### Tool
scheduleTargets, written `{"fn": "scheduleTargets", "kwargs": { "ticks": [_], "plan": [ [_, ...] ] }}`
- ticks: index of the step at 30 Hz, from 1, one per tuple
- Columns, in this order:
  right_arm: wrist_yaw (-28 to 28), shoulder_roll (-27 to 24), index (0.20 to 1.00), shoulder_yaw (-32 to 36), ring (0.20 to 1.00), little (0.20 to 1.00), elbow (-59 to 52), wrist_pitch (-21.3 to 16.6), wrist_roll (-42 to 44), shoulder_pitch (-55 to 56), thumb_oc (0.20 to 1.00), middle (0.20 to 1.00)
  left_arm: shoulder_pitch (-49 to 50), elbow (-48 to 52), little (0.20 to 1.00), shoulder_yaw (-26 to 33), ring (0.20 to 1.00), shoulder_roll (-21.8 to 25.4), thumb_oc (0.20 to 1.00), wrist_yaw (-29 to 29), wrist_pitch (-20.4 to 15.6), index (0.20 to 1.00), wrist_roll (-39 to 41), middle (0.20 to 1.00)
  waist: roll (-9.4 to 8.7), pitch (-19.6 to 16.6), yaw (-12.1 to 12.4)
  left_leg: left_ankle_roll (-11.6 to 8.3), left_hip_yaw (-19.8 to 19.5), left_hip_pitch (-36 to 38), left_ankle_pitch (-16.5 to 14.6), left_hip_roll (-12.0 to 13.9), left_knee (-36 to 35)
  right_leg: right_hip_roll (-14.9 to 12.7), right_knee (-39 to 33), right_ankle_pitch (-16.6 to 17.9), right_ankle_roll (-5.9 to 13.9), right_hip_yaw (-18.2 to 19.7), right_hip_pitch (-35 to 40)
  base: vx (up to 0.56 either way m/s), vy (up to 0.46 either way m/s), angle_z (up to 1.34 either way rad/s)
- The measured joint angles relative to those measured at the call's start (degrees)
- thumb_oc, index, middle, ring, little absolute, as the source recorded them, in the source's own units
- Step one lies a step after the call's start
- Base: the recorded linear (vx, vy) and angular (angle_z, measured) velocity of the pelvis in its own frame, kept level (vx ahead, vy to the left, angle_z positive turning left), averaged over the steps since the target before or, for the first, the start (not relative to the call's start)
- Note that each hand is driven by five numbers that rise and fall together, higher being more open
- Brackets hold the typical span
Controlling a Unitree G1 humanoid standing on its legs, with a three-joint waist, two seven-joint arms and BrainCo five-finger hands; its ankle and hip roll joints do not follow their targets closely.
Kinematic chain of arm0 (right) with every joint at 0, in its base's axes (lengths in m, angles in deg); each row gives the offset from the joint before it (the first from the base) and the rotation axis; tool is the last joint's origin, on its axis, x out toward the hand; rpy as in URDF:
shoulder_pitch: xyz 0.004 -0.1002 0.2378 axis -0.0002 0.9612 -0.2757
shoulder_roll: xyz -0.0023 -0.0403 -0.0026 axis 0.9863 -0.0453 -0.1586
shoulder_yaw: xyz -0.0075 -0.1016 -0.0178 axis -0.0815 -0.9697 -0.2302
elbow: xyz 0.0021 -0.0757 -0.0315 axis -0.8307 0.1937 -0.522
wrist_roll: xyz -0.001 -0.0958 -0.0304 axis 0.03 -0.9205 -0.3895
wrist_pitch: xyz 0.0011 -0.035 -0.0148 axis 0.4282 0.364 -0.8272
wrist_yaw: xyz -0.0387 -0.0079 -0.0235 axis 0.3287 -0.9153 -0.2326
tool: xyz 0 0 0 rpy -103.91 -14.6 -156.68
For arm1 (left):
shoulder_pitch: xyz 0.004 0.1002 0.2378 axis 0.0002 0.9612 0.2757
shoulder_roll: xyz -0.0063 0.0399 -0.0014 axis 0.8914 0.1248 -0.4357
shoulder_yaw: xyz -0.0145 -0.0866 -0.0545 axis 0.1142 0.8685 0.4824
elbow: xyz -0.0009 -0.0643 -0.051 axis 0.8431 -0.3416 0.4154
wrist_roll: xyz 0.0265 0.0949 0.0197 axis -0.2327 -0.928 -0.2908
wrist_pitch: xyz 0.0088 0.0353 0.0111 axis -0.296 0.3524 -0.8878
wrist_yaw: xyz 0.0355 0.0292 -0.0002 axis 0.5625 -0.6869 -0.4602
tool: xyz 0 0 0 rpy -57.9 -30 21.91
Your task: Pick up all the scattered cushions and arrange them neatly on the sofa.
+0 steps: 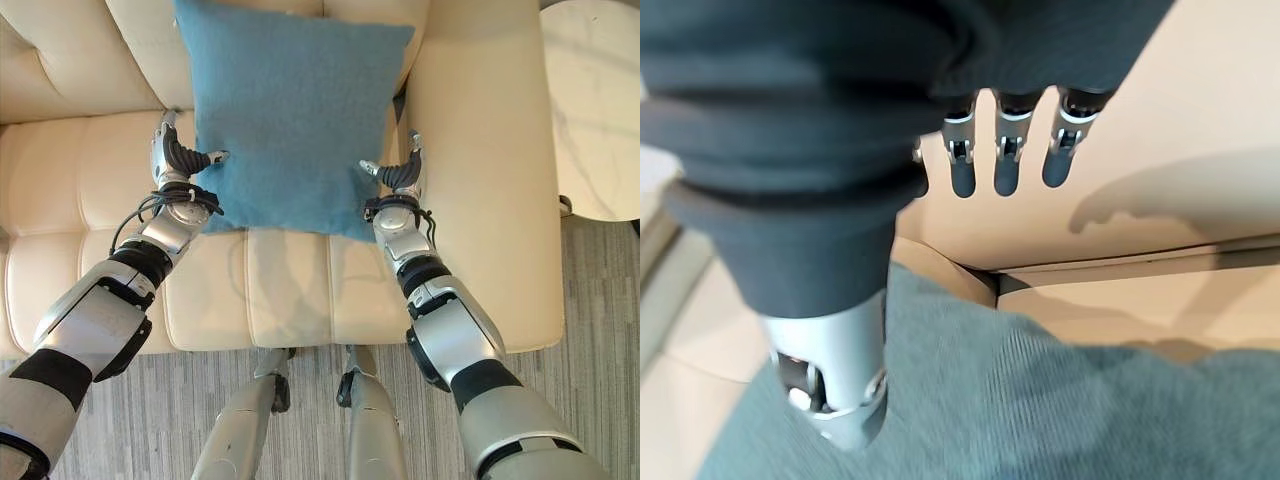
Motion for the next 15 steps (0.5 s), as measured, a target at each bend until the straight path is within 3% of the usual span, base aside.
{"fn": "scheduleTargets", "kwargs": {
  "ticks": [6, 7, 9, 11, 15],
  "plan": [
    [6.2, 0.1, 1.0, 5.9, 1.0, 1.0, -8.8, -0.1, 4.7, 17.3, 1.0, 1.0, 18.8, 8.8, 1.0, 10.6, 1.0, -0.7, 1.0, 7.7, -1.2, 1.0, 7.9, 1.0, -0.35, -0.4, -0.4, -0.77, 0.8, 6.7, -0.6, -0.1, -2.1, 0.4, -1.7, -0.8, 1.02, 1.1, 5.8, 0.07, 0.008, -0.1],
    [8.7, 0.8, 1.0, 9.1, 1.0, 1.0, -12.9, -0.3, 7.1, 24.9, 1.0, 1.0, 26.6, 13.3, 1.0, 15.4, 1.0, -2.3, 1.0, 9.4, -1.9, 1.0, 10.0, 1.0, -0.72, -0.6, -0.4, -0.69, 0.9, 9.2, -0.6, 0.0, -3.4, 0.7, -2.9, -0.6, 0.93, 1.1, 8.3, 0.07, 0.023, -0.04],
    [10.5, 1.8, 1.0, 10.4, 1.0, 1.0, -15.4, 0.0, 9.3, 32.2, 1.0, 1.0, 33.9, 15.7, 1.0, 17.3, 1.0, -3.5, 1.0, 10.8, -2.0, 1.0, 11.7, 1.0, -1.14, -1.0, -0.3, -0.72, 0.9, 11.7, -0.7, 0.0, -3.9, 0.9, -3.0, -0.6, 0.71, 1.1, 10.6, 0.06, 0.047, -0.05],
    [15.3, 5.0, 1.0, 13.2, 1.0, 1.0, -21.2, -0.1, 14.9, 46.0, 1.0, 1.0, 48.4, 22.0, 1.0, 19.2, 1.0, -5.7, 1.0, 13.6, -2.0, 1.0, 13.1, 1.0, -2.43, -3.7, -0.3, -1.03, 1.2, 14.4, -1.9, 0.1, -3.9, 1.2, -3.0, -1.5, 0.97, 1.2, 13.1, 0.05, 0.056, -0.08],
    [21.4, 5.8, 1.0, 14.5, 1.0, 1.0, -21.2, 1.4, 19.4, 55.4, 1.0, 1.0, 58.7, 24.3, 1.0, 21.1, 1.0, -8.2, 1.0, 17.6, -1.7, 1.0, 16.7, 1.0, -3.51, -8.6, -0.1, -0.76, 1.1, 15.9, -2.8, 0.0, -3.9, 0.8, -3.2, -2.4, 1.46, 1.1, 14.7, 0.01, 0.059, 0.01]
  ]
}}
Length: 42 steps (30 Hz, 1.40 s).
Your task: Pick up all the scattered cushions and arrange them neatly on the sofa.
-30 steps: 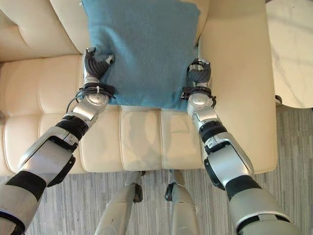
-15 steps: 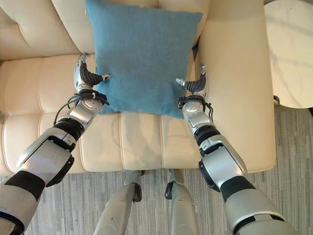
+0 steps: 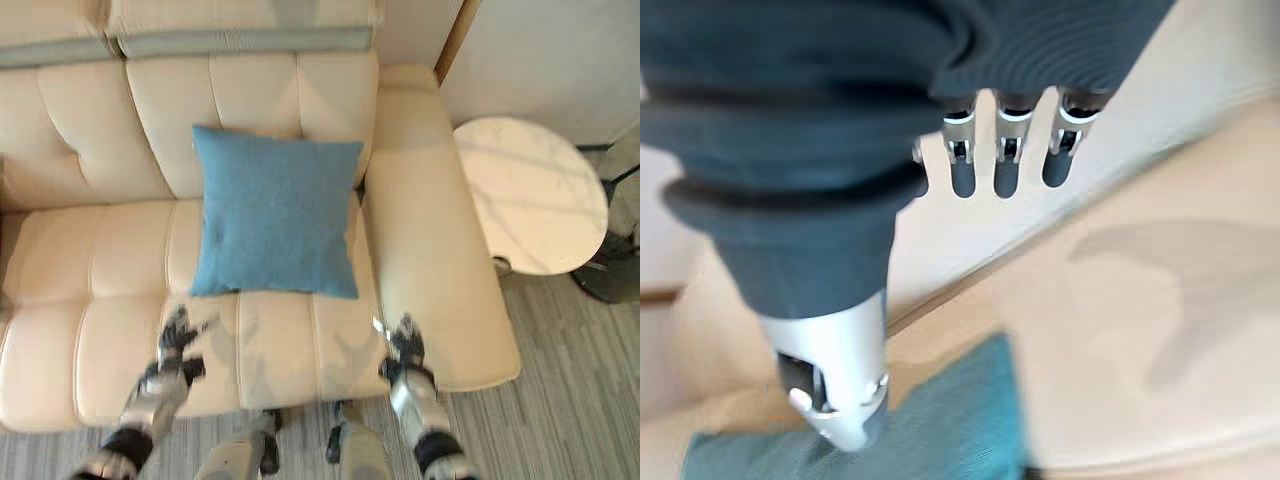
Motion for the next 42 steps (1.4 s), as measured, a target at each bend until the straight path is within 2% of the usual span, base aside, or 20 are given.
{"fn": "scheduleTargets", "kwargs": {
  "ticks": [6, 10, 12, 15, 16, 17, 20, 21, 23, 24, 25, 27, 30, 33, 34, 35, 36, 37, 39, 42],
  "plan": [
    [4.9, 1.3, 1.0, 3.6, 1.0, 1.0, 4.5, 2.5, 0.8, 7.4, 1.0, 1.0, 9.1, -1.4, 1.0, 1.6, 1.0, -1.1, 1.0, 6.2, 2.1, 1.0, 2.3, 1.0, 0.02, -7.0, 0.0, 0.82, -0.2, 4.0, -2.2, -1.2, -0.4, -1.6, -0.1, -2.4, 1.44, -0.2, 4.1, -0.02, 0.111, 0.03],
    [5.9, 1.7, 1.0, 4.9, 1.0, 1.0, 5.0, 3.6, 0.7, 11.3, 1.0, 1.0, 11.1, -1.3, 1.0, -2.5, 1.0, 0.7, 1.0, 9.0, 3.6, 1.0, 0.4, 1.0, -0.11, -8.3, -0.1, 1.18, 0.0, 5.0, -2.4, -1.9, -0.4, -2.1, -0.1, -2.3, 2.06, -0.1, 4.7, -0.09, 0.074, -0.01],
    [6.5, 2.1, 1.0, 4.9, 1.0, 1.0, 6.8, 3.9, 0.2, 12.0, 1.0, 1.0, 10.9, -2.1, 1.0, -3.1, 1.0, 0.9, 1.0, 9.7, 3.8, 1.0, -2.2, 1.0, -0.91, -8.5, -0.2, 1.0, 0.5, 5.1, -1.9, -2.3, 0.0, -2.3, 0.5, -1.0, 3.42, 0.4, 4.6, -0.18, 0.033, -0.13],
    [6.8, 2.3, 1.0, 4.3, 1.0, 1.0, 8.0, 4.0, -0.4, 10.8, 1.0, 1.0, 9.0, -4.1, 1.0, -4.6, 1.0, 1.1, 1.0, 10.7, 4.3, 1.0, -5.5, 1.0, -1.82, -7.5, -0.4, 2.22, 2.0, 5.3, -2.1, -2.2, 0.0, -2.6, 2.7, 0.3, 3.51, 1.9, 3.4, -0.18, 0.001, -0.22],
    [7.2, 2.3, 1.0, 4.2, 1.0, 1.0, 8.7, 3.9, -0.5, 10.3, 1.0, 1.0, 8.9, -4.5, 1.0, -4.6, 1.0, 1.1, 1.0, 10.9, 4.3, 1.0, -5.7, 1.0, -1.29, -7.2, -0.7, 3.72, 2.3, 4.7, -1.4, -1.6, -0.4, -2.6, 4.0, -0.8, 4.44, 2.0, 2.5, -0.18, -0.064, -0.07],
    [7.4, 2.3, 1.0, 4.1, 1.0, 1.0, 9.7, 4.1, -0.9, 9.3, 1.0, 1.0, 8.0, -4.9, 1.0, -4.5, 1.0, 0.7, 1.0, 11.2, 4.3, 1.0, -5.7, 1.0, -0.33, -6.6, -0.7, 4.01, 2.4, 4.5, -0.8, 0.0, -0.4, -1.8, 10.0, -5.4, 4.41, 1.6, 0.9, -0.12, -0.058, -0.02],
    [7.9, 2.4, 1.0, 4.0, 1.0, 1.0, 10.1, 4.3, -1.5, 8.3, 1.0, 1.0, 7.4, -9.3, 1.0, -4.0, 1.0, 0.4, 1.0, 11.7, 4.3, 1.0, -5.7, 1.0, 0.41, -6.5, 0.0, 3.39, 2.8, 4.7, 0.1, 2.6, 0.1, 1.2, 24.9, -14.6, 4.01, 3.9, 0.7, -0.16, -0.166, -0.13],
    [8.0, 2.3, 1.0, 4.1, 1.0, 1.0, 10.1, 4.3, -1.5, 8.1, 1.0, 1.0, 7.3, -11.1, 1.0, -3.4, 1.0, 0.3, 1.0, 11.8, 4.7, 1.0, -5.7, 1.0, 0.13, -6.4, 0.0, 3.19, 2.7, 4.5, 0.2, 2.6, 0.2, 1.5, 26.8, -18.5, 4.03, 5.5, 2.4, -0.11, -0.126, -0.06],
    [8.2, 2.2, 1.0, 4.1, 1.0, 1.0, 10.2, 4.3, -1.5, 7.2, 1.0, 1.0, 8.1, -13.1, 1.0, -2.3, 1.0, 0.0, 1.0, 11.8, 5.0, 1.0, -5.7, 1.0, -1.0, -6.7, 0.1, 2.26, 2.3, 4.6, 0.5, 1.4, 0.2, 1.5, 19.8, -20.5, 3.37, 7.2, 7.6, -0.23, -0.219, -0.05],
    [8.3, 1.9, 1.0, 4.1, 1.0, 1.0, 10.6, 4.3, -1.5, 7.3, 1.0, 1.0, 8.4, -13.6, 1.0, -2.4, 1.0, -0.3, 1.0, 11.9, 5.1, 1.0, -5.6, 1.0, -0.4, -6.3, 0.1, 2.05, 1.7, 4.4, 1.3, 1.4, 0.3, 2.3, 16.9, -20.7, 1.05, 7.5, 8.9, -0.31, -0.28, 0.1],
    [8.5, 1.2, 1.0, 4.1, 1.0, 1.0, 11.1, 4.3, -1.5, 6.9, 1.0, 1.0, 8.0, -15.0, 1.0, -2.4, 1.0, -1.2, 1.0, 11.9, 4.9, 1.0, -5.6, 1.0, 1.28, -6.1, 0.0, 1.07, 0.8, 3.5, 2.5, 2.5, 1.1, 3.8, 14.9, -20.0, 0.71, 7.5, 9.7, -0.22, -0.199, 0.23],
    [8.4, 1.0, 1.0, 3.8, 1.0, 1.0, 11.9, 4.7, -1.5, 7.1, 1.0, 1.0, 7.8, -15.5, 1.0, -1.9, 1.0, -2.0, 1.0, 11.5, 5.0, 1.0, -5.6, 1.0, 2.74, -6.2, 0.7, -0.45, 0.1, 2.4, 3.3, 4.1, 1.5, 5.8, 10.8, -17.0, -1.81, 8.1, 10.4, -0.42, -0.353, 0.08],
    [8.4, 0.9, 1.0, 3.8, 1.0, 1.0, 10.9, 4.7, -1.5, 7.8, 1.0, 1.0, 9.0, -15.6, 1.0, -1.9, 1.0, -1.9, 1.0, 11.3, 5.0, 1.0, -5.6, 1.0, 3.55, -6.0, 0.8, -2.12, -1.3, 1.6, 4.8, 6.0, 2.2, 8.4, 10.2, -16.6, -2.64, 7.5, 10.6, -0.32, -0.218, 0.02],
    [8.5, -1.4, 1.0, 3.6, 1.0, 1.0, 9.5, 4.5, -2.2, 8.2, 1.0, 1.0, 9.1, -14.9, 1.0, -1.9, 1.0, -2.8, 1.0, 11.2, 5.0, 1.0, -5.6, 1.0, 4.74, -4.9, 0.7, -5.94, -5.0, 1.2, 7.7, 7.4, 2.9, 9.4, 11.5, -16.6, -4.44, 6.2, 10.3, -0.33, -0.161, 0.15],
    [8.4, -2.0, 1.0, 3.3, 1.0, 1.0, 9.5, 4.6, -2.9, 8.4, 1.0, 1.0, 8.3, -14.8, 1.0, -1.9, 1.0, -3.0, 1.0, 11.2, 5.0, 1.0, -5.6, 1.0, 4.2, -4.6, 0.5, -8.57, -6.6, 0.7, 10.1, 6.9, 2.9, 8.5, 12.9, -17.5, -5.84, 6.2, 9.3, -0.18, -0.092, 0.02],
    [8.4, -2.2, 1.0, 3.3, 1.0, 1.0, 9.5, 4.6, -3.4, 8.6, 1.0, 1.0, 8.3, -14.9, 1.0, -1.9, 1.0, -3.1, 1.0, 11.2, 5.1, 1.0, -5.6, 1.0, 3.81, -4.4, 0.6, -8.84, -7.3, 0.7, 11.3, 6.4, 3.2, 8.0, 12.9, -17.1, -6.63, 6.3, 9.2, -0.18, -0.092, -0.18],
    [8.5, -2.3, 1.0, 2.5, 1.0, 1.0, 9.2, 4.7, -3.8, 8.9, 1.0, 1.0, 9.0, -14.3, 1.0, -1.9, 1.0, -3.1, 1.0, 11.2, 5.3, 1.0, -5.6, 1.0, 3.08, -4.1, 0.6, -8.61, -7.4, 0.5, 9.5, 5.3, 6.0, 6.5, 12.5, -15.6, -8.28, 6.2, 9.0, -0.1, -0.042, -0.12],
    [8.6, -2.5, 1.0, 2.1, 1.0, 1.0, 8.9, 4.7, -3.8, 9.2, 1.0, 1.0, 9.3, -13.8, 1.0, -1.8, 1.0, -3.1, 1.0, 11.3, 5.5, 1.0, -5.6, 1.0, 2.37, -4.5, 0.4, -6.73, -7.0, 0.7, 4.5, 3.5, 7.2, 5.4, 11.0, -15.1, -7.63, 6.2, 9.2, -0.07, -0.027, 0.03],
    [8.7, -2.8, 1.0, 1.8, 1.0, 1.0, 9.7, 5.1, -3.8, 9.5, 1.0, 1.0, 9.1, -12.8, 1.0, -1.8, 1.0, -3.2, 1.0, 11.3, 5.4, 1.0, -5.5, 1.0, 3.04, -4.9, 0.0, -5.13, -7.0, 3.2, 0.8, 2.2, 7.7, 5.2, 9.3, -13.4, -7.54, 6.3, 9.4, -0.08, -0.03, 0.05],
    [8.9, -2.7, 1.0, 1.7, 1.0, 1.0, 11.1, 5.4, -5.0, 9.4, 1.0, 1.0, 8.1, -12.2, 1.0, -1.8, 1.0, -3.4, 1.0, 11.4, 5.4, 1.0, -5.5, 1.0, 4.64, -5.3, -0.8, -4.14, -7.3, 5.6, 0.3, 1.8, 6.6, 5.7, 9.6, -12.7, -6.06, 4.6, 8.3, -0.08, -0.003, 0.31]
  ]
}}
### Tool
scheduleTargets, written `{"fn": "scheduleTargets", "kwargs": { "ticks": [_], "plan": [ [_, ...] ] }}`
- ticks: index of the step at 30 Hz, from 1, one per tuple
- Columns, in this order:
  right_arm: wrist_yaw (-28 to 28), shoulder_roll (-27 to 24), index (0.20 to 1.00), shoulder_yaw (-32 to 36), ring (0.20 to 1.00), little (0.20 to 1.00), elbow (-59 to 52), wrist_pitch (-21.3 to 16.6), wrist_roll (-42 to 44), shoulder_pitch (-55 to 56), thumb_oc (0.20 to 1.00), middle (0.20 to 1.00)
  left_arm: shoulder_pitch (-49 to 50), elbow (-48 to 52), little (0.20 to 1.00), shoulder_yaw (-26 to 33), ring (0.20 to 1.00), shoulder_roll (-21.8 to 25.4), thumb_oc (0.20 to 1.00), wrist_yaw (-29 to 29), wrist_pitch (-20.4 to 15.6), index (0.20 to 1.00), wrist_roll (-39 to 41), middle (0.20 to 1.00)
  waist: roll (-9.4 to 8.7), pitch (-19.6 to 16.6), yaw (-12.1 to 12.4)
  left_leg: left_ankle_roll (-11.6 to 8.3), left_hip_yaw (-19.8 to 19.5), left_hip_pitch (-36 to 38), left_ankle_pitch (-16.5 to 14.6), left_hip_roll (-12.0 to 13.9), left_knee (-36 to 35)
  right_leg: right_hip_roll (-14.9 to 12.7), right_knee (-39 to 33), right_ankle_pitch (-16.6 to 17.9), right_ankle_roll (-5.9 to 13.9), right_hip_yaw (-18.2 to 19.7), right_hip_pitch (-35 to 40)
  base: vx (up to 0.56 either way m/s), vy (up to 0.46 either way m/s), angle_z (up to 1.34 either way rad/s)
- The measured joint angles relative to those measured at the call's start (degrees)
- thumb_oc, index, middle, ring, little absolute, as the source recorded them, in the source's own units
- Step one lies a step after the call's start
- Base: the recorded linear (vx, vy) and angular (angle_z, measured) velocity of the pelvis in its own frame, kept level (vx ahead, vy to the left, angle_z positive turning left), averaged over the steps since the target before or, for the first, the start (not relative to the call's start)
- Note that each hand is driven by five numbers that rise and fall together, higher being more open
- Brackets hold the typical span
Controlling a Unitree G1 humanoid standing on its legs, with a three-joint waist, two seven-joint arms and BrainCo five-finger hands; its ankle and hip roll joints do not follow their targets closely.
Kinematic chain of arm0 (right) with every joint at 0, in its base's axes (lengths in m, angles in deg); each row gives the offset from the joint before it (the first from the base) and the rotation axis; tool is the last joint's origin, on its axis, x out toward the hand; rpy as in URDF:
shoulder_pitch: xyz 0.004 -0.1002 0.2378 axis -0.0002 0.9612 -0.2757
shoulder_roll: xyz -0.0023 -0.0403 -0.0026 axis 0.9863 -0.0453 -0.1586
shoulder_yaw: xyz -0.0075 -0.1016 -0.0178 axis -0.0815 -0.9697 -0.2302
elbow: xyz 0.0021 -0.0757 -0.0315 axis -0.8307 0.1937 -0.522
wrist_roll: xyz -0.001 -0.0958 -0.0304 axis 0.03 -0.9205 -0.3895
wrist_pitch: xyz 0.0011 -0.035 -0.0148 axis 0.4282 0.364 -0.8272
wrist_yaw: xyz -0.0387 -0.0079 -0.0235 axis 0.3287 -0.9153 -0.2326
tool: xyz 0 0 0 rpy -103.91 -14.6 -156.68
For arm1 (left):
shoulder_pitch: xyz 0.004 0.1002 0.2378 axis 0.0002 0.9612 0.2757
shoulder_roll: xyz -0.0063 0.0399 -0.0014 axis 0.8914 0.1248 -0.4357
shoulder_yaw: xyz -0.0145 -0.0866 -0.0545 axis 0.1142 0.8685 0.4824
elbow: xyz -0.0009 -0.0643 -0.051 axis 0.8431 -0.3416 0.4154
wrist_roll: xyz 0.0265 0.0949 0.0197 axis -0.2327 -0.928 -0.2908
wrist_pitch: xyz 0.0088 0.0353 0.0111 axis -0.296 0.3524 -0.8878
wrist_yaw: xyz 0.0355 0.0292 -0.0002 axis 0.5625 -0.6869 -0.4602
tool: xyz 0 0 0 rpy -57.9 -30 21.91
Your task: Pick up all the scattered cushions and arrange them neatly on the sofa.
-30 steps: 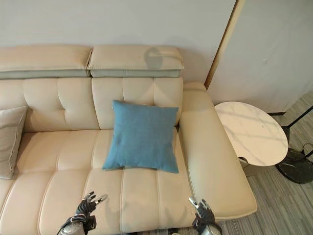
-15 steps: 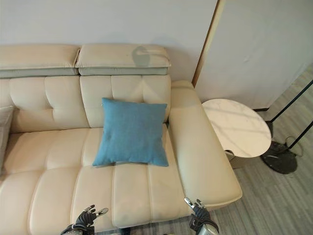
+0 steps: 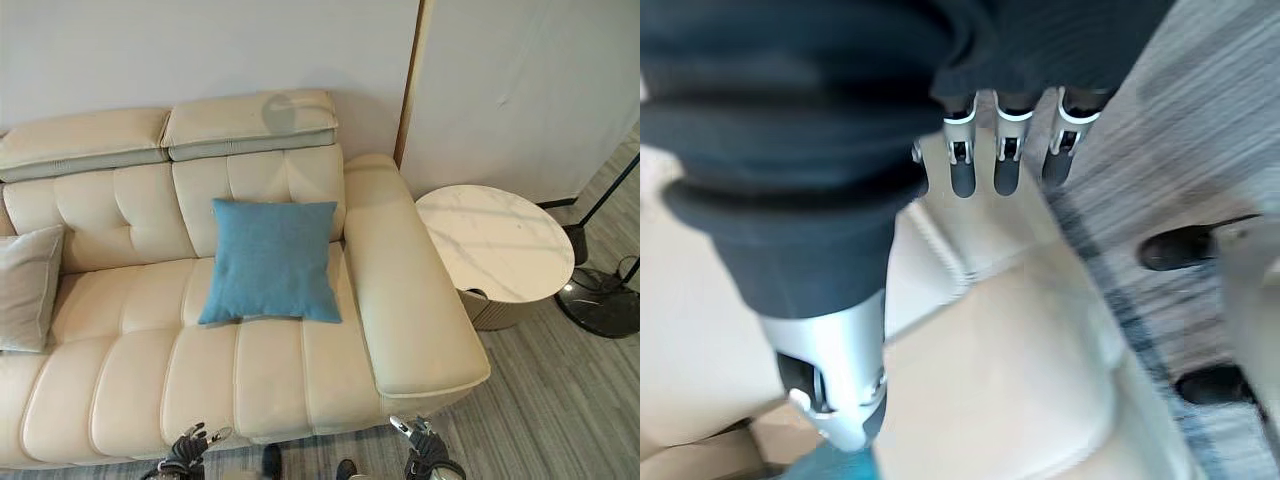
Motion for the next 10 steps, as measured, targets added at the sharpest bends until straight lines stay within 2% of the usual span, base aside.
{"fn": "scheduleTargets", "kwargs": {
  "ticks": [3, 5, 8, 10],
  "plan": [
    [0.1, 0.0, 1.0, 0.2, 1.0, 1.0, 0.0, 0.7, -1.0, -0.1, 1.0, 1.0, 0.1, 0.2, 1.0, -0.1, 1.0, -0.3, 1.0, 0.1, 0.2, 1.0, 0.0, 1.0, -0.4, 0.0, 0.7, 0.6, 0.2, 0.1, -0.7, 0.3, -0.3, 0.0, 0.2, -0.6, 0.41, -0.2, -0.1, -0.04, 0.058, 0.02],
    [0.0, 0.0, 1.0, 0.5, 1.0, 1.0, 0.0, 0.8, -1.0, 0.0, 1.0, 1.0, 0.3, 0.2, 1.0, -0.1, 1.0, -0.5, 1.0, 0.2, 0.8, 1.0, 0.0, 1.0, 0.29, -0.6, 0.5, 2.56, 1.8, 0.1, -5.2, 0.9, -1.1, 0.3, 0.4, -0.4, 0.57, -0.9, -0.2, -0.04, 0.096, 0.1],
    [0.1, 0.4, 1.0, 0.4, 1.0, 1.0, -0.1, 0.8, -1.0, 0.7, 1.0, 1.0, 1.7, 0.1, 1.0, -0.7, 1.0, -0.3, 1.0, 0.3, 1.0, 1.0, -0.1, 1.0, 0.55, -1.6, 0.3, 2.83, 3.0, 1.5, -4.9, -0.1, -4.7, -0.6, 2.0, -0.9, 2.07, -0.2, -0.9, -0.03, 0.116, 0.03],
    [-0.1, 0.4, 1.0, 0.4, 1.0, 1.0, -0.1, 0.8, -1.0, 1.2, 1.0, 1.0, 2.4, 0.2, 1.0, -0.7, 1.0, -0.3, 1.0, 0.6, 1.2, 1.0, -0.2, 1.0, 1.28, -2.4, -0.2, 3.56, 2.9, 2.5, -3.0, -0.6, -6.5, -1.1, 1.4, -0.5, 2.88, -0.2, -0.5, -0.03, 0.163, 0.05]
  ]
}}
